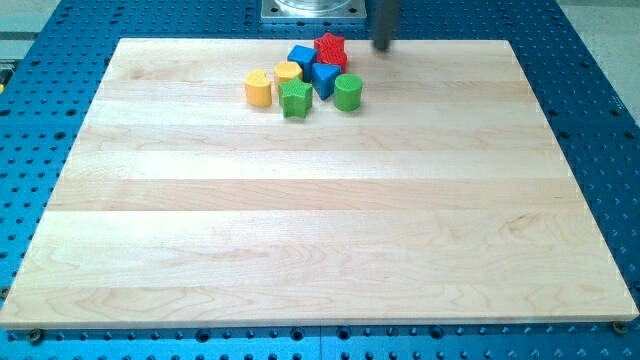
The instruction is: Move the red blocks towards the center right side of the board
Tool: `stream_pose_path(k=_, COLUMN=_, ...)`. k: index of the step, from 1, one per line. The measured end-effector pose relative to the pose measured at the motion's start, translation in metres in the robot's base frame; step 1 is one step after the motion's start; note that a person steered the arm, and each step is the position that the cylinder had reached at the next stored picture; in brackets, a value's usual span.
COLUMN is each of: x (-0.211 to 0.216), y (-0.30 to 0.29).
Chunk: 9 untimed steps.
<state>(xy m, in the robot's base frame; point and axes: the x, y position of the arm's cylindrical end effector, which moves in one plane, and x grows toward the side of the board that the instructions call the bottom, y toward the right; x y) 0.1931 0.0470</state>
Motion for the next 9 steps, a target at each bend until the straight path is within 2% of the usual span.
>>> stream_pose_path(k=1, x=0.012, y=-0.089)
stream_pose_path(k=2, x=0.021, y=-0.102)
stream_pose_path(k=3, x=0.048, y=-0.056)
stream_pose_path(k=4, x=0.022, y=-0.103)
stream_pose_path(k=5, x=0.008, y=-0.045)
stream_pose_path(k=6, x=0.064, y=-0.015)
stream_pose_path(k=7, x=0.096, y=0.013)
stream_pose_path(k=8, x=0.045, y=-0.012)
stream_pose_path(k=9, x=0.086, y=0.025)
